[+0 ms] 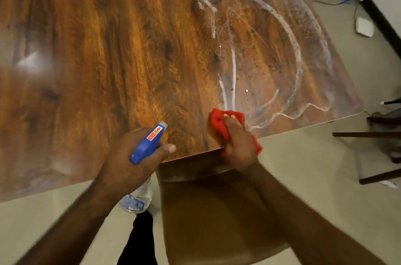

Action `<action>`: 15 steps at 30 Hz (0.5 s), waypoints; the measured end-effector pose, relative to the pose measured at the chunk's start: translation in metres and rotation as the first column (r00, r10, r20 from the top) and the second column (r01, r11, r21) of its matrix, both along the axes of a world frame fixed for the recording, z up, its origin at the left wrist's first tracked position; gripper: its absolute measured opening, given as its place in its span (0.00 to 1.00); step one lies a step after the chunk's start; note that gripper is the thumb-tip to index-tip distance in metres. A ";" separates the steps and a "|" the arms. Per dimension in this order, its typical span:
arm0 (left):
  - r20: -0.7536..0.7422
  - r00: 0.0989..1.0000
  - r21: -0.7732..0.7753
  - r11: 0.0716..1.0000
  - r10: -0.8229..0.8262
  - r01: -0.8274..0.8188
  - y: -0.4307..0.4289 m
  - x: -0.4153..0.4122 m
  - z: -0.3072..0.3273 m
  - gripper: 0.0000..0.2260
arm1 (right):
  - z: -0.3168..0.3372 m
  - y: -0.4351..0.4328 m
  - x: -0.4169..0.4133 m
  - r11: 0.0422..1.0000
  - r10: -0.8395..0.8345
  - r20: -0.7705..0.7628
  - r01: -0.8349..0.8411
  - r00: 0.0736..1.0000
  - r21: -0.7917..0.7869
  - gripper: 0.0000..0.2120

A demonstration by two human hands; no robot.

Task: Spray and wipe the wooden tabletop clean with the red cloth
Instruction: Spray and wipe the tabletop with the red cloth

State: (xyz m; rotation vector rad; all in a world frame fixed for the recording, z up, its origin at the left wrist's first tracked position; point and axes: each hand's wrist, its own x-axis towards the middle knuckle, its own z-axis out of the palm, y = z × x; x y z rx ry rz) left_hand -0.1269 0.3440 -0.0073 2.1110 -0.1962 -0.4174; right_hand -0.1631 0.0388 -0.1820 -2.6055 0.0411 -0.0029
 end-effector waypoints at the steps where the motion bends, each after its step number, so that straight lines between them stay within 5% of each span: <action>1: 0.000 1.000 -0.011 1.000 -0.026 0.026 -0.008 -0.001 -0.006 0.16 | 0.001 0.014 -0.007 0.999 0.032 -0.018 -0.031 0.999 0.029 0.42; 5: 0.014 0.995 0.002 0.995 -0.097 0.097 -0.034 -0.004 -0.031 0.13 | 0.007 0.012 -0.032 0.886 0.464 -0.110 -0.460 0.879 0.057 0.41; 7: -0.006 0.996 0.013 0.996 -0.088 0.088 -0.040 -0.006 -0.042 0.14 | 0.011 -0.024 -0.034 0.872 0.490 -0.157 -0.486 0.858 0.066 0.39; 11: -0.039 0.998 0.092 0.994 -0.049 0.052 -0.049 -0.015 -0.055 0.19 | 0.007 -0.117 -0.032 0.999 0.044 -0.081 -0.041 0.996 0.032 0.38; 13: -0.045 0.997 0.118 0.991 -0.055 0.060 -0.052 -0.018 -0.057 0.21 | 0.004 -0.148 -0.023 0.970 -0.239 -0.152 0.244 0.959 0.016 0.36; 15: -0.056 0.997 0.113 0.992 -0.057 0.063 -0.053 -0.020 -0.057 0.20 | 0.000 -0.155 -0.014 0.933 -0.357 -0.155 0.359 0.921 -0.017 0.33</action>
